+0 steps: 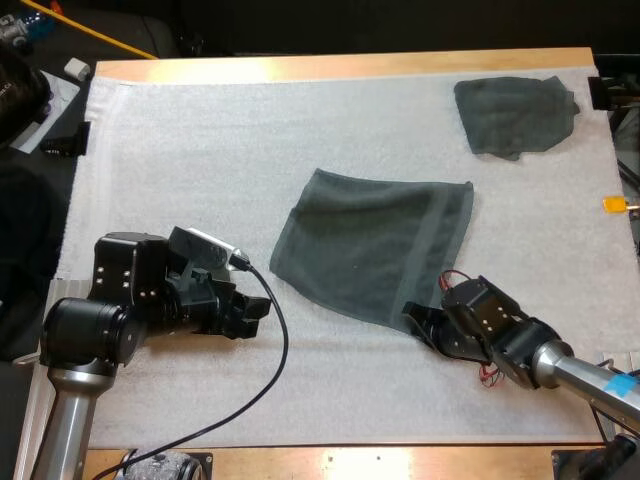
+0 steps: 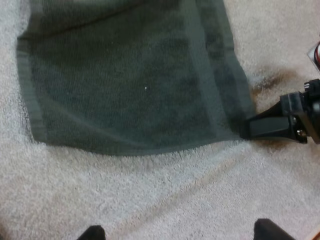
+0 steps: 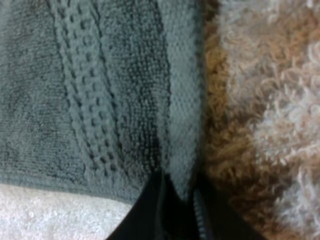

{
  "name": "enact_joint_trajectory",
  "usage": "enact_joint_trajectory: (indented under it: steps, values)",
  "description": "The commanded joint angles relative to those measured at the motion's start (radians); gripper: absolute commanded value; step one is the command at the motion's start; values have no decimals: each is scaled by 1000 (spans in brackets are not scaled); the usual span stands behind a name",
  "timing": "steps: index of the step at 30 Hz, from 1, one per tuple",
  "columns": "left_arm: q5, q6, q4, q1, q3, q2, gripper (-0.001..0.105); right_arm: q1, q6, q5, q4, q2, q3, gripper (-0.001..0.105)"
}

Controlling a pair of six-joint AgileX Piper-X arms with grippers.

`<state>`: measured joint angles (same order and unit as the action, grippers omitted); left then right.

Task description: Pick towel from pile, fold and stack

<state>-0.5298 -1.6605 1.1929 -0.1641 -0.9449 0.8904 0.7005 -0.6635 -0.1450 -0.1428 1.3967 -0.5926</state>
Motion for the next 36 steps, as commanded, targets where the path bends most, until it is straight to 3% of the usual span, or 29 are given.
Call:
enact_joint_trajectory:
  steps: [1,9,17,29,36]
  values:
    - [-13,8,-14,-3,0,2,58,-1,-51,3,-29,-23,1,0]
    - [-15,11,-64,-4,21,27,58,6,-209,59,-223,-129,-4,0]
    - [-62,6,-170,-19,139,136,58,3,-281,79,-394,-186,-5,0]
    - [-79,-12,-328,-92,180,338,58,5,-284,100,-398,-200,-1,0]
    - [-3,-47,-425,-181,179,500,59,7,-283,106,-397,-202,-1,0]
